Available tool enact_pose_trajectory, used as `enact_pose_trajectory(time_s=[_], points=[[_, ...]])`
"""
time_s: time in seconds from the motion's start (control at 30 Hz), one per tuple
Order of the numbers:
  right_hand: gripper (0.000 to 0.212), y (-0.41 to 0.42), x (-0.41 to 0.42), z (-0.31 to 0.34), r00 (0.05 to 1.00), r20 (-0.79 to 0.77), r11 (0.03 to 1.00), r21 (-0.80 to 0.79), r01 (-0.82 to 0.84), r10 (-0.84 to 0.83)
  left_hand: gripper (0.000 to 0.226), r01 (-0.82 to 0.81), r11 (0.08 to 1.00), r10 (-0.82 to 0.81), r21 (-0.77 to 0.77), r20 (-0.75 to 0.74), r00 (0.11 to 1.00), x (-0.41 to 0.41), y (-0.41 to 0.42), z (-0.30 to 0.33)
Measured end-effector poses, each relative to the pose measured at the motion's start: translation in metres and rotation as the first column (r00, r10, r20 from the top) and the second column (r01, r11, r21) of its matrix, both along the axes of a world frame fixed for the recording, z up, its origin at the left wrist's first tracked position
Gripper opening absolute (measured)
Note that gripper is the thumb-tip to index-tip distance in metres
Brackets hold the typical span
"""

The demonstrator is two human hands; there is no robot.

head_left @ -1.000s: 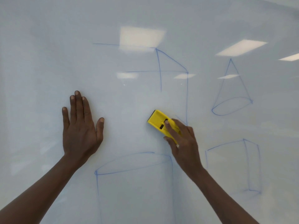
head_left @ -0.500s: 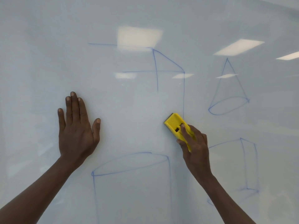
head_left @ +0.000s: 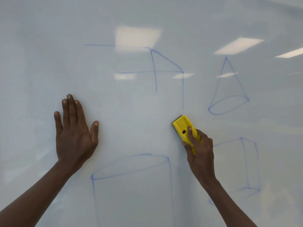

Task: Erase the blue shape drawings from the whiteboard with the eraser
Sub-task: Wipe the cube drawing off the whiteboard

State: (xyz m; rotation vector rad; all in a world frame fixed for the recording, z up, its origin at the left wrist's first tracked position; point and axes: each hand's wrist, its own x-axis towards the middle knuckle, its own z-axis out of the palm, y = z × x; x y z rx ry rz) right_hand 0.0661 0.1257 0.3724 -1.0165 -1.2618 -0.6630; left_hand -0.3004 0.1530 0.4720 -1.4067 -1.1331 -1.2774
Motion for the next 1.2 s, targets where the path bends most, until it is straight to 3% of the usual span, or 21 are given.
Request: enact_pose_trajectory(time_s=[0.17, 0.3, 0.43, 0.53, 0.7, 0.83, 0.97, 1.2], points=[[0.052, 0.005, 0.004, 0.034, 0.991, -0.136, 1.000, 0.011, 0.019, -0.017, 0.078, 0.010, 1.000, -0.010, -0.006, 0.001, 1.000, 0.000, 0.000, -0.001], [0.050, 0.005, -0.018, 0.054, 0.998, -0.058, 0.999, 0.032, 0.026, -0.024, 0.078, 0.014, 1.000, -0.014, -0.005, 0.004, 1.000, 0.000, 0.000, -0.001], [0.054, 0.002, -0.027, 0.033, 1.000, 0.026, 1.000, 0.023, -0.011, 0.010, 0.078, 0.008, 1.000, -0.008, 0.003, -0.003, 1.000, 0.000, 0.000, -0.001], [0.053, 0.002, -0.014, 0.029, 1.000, -0.014, 1.000, 0.029, 0.009, -0.008, 0.077, 0.004, 1.000, -0.004, 0.003, 0.001, 1.000, 0.000, 0.000, -0.001], [0.050, 0.008, -0.003, 0.076, 0.991, -0.134, 0.999, 0.042, 0.029, -0.023, 0.077, -0.003, 1.000, 0.003, 0.000, 0.001, 1.000, 0.000, 0.000, 0.000], [0.049, 0.012, -0.010, 0.100, 0.993, -0.113, 0.998, 0.053, 0.036, -0.030, 0.077, -0.004, 1.000, 0.004, 0.007, 0.000, 1.000, 0.001, 0.000, -0.001], [0.049, 0.012, -0.008, 0.083, 0.998, -0.025, 0.997, 0.054, 0.054, -0.053, 0.077, -0.014, 1.000, 0.014, 0.012, -0.006, 1.000, 0.000, -0.001, -0.001], [0.049, 0.014, 0.017, 0.105, 0.990, -0.134, 0.998, 0.036, 0.057, -0.052, 0.077, -0.015, 1.000, 0.016, 0.021, -0.011, 1.000, 0.001, -0.002, 0.000]])
